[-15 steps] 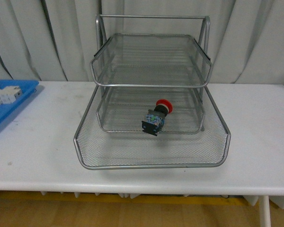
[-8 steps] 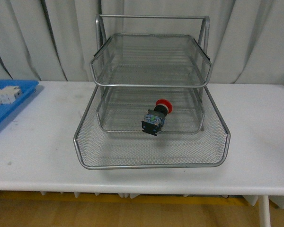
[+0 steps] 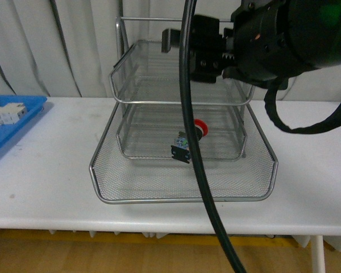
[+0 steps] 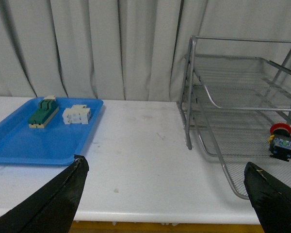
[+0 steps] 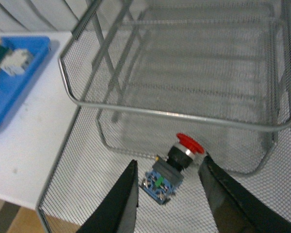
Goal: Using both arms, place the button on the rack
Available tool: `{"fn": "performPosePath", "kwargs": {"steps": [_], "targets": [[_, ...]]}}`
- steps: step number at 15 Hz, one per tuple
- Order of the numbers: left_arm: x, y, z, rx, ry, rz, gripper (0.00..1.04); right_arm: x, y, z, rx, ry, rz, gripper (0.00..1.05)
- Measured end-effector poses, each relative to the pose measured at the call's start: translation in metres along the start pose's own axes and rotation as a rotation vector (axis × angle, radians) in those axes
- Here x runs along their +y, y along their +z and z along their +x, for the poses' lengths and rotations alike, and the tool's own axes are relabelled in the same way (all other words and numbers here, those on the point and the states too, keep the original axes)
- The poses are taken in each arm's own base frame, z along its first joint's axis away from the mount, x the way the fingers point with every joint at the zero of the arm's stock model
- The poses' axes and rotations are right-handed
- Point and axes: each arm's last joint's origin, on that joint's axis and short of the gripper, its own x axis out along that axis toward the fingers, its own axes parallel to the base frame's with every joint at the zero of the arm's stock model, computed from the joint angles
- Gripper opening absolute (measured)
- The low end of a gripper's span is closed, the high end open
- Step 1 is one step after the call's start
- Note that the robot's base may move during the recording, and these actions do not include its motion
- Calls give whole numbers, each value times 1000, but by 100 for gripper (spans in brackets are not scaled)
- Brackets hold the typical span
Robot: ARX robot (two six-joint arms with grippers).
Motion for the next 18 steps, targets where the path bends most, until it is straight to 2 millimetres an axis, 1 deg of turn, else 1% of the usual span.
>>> {"fn": "performPosePath", "kwargs": {"steps": [1,2,3,4,7,9,13,16,18], "targets": [[0,0,0,0,0,0,98,3,-8,5,58,-8,-32,32],[0,0,0,0,0,0,98,5,-11,7,82,-9,-47,19],[0,0,0,0,0,0,98,9,-13,6,84,-7,-68,8],[0,0,0,0,0,0,98,11,-13,6,87,-7,-81,2],[0,0,0,0,0,0,98,14,-23,6,151,-1,-94,2],[0,0,0,0,0,0,98,12,-40,5,223,5,-90,2],[0,0,0,0,0,0,98,12,-84,5,408,-3,-93,2],[0,0,0,0,0,0,98,20,-103,1,496,18,-64,2],[0,0,0,0,0,0,98,17,-115,7,520,-21,-49,2]]}}
